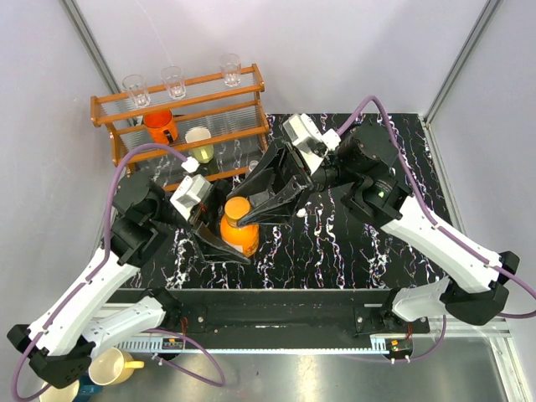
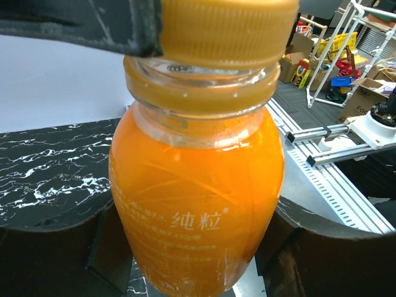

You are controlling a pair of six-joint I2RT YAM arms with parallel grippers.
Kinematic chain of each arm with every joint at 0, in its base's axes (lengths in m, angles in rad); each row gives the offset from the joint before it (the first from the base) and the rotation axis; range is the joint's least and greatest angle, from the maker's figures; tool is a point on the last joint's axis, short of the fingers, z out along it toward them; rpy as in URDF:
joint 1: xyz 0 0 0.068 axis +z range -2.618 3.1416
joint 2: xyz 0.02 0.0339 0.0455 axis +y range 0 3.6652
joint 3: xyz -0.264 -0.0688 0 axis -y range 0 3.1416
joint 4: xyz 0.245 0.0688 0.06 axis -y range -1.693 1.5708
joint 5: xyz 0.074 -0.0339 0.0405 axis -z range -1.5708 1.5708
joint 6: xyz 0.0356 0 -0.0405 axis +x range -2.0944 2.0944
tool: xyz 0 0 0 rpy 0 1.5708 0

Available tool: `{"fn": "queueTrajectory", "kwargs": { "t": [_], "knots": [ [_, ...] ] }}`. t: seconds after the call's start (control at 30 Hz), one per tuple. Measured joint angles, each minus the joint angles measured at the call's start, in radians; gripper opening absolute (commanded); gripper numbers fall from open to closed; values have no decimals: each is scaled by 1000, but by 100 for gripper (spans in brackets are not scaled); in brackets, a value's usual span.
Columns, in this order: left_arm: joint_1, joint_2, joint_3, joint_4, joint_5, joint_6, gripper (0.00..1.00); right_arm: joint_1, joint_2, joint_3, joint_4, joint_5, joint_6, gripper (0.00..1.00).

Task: Screw on the bottle caps
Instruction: Screw the bottle cap onto the plastic bottle.

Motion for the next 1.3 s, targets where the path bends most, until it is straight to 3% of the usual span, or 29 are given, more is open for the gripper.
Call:
{"fn": "queueTrajectory", "kwargs": {
  "t": [0.3, 0.53, 0.7, 0.97, 1.3],
  "knots": [
    [10, -14, -5, -13, -9, 13, 3, 0, 11, -5, 31, -1, 26, 43],
    [27, -31, -3, -119, -57, 102, 3, -1, -14, -85, 95, 58, 38, 41],
    [30, -35, 16, -201, -136, 183, 4, -2, -31, -128, 135, 124, 65, 28],
    [36, -47, 44, -302, -320, 300, 4, -4, -38, -154, 143, 258, 102, 21],
    [36, -58, 39, -410, -673, 438, 7, 11, -44, -145, -34, 557, 61, 15]
  ]
}}
